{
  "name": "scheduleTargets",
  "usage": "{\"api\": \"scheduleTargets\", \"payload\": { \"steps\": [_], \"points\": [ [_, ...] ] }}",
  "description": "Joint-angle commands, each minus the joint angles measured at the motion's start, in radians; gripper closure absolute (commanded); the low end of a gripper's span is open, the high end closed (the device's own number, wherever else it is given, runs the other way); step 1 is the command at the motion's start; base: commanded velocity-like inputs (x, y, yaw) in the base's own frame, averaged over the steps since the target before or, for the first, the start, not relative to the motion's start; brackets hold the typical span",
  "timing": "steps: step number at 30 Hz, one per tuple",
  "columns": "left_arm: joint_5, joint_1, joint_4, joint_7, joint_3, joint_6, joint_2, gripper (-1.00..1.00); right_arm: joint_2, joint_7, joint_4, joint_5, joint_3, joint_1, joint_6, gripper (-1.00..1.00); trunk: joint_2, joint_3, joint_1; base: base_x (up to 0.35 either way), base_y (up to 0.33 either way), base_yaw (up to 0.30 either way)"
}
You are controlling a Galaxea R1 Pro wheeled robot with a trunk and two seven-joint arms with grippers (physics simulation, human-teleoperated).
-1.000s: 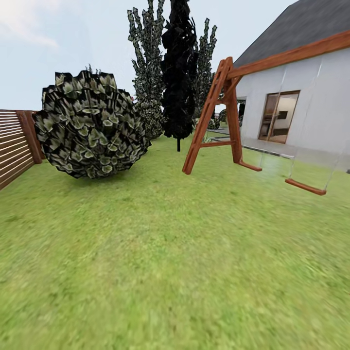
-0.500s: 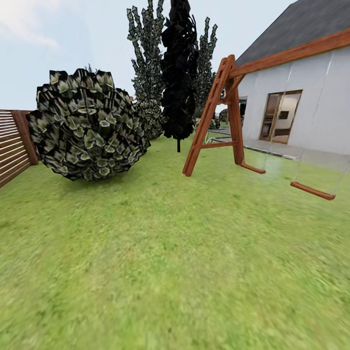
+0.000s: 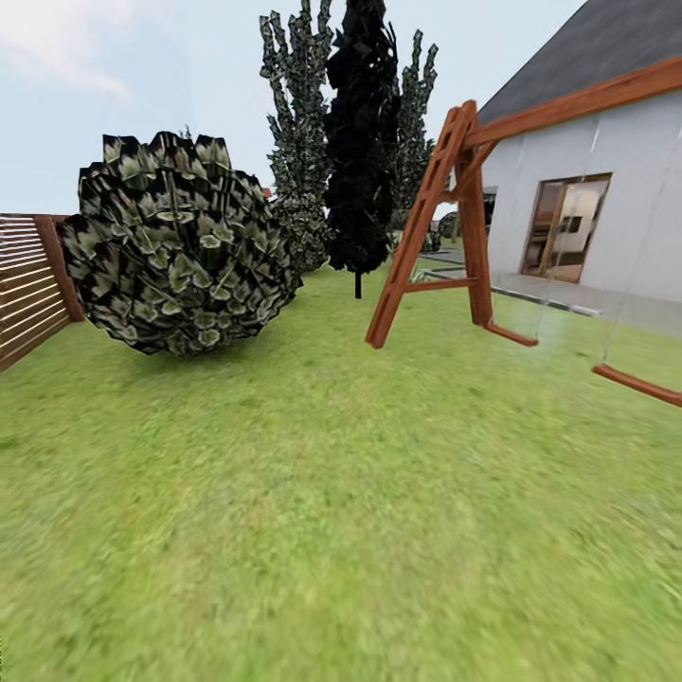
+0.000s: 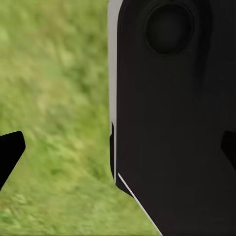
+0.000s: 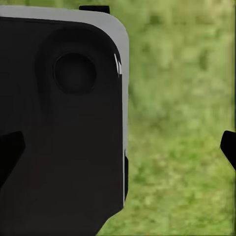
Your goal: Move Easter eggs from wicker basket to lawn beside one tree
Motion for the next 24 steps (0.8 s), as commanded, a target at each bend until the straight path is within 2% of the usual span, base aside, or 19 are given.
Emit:
{"api": "scheduleTargets", "payload": {
  "steps": [1,24],
  "points": [
    [0.0,0.0,-0.001,0.001,0.0,0.0,0.0,-1.0,0.0,-0.001,0.002,-0.001,0.0,-0.001,0.0,-1.0,0.0,-0.001,0.001,0.333,0.0,0.122],
    [0.0,0.0,-0.001,0.001,0.0,0.0,0.0,-1.0,0.0,0.0,0.002,0.004,0.0,-0.001,0.001,-1.0,0.0,-0.001,0.001,0.333,0.0,0.008]
  ]
}}
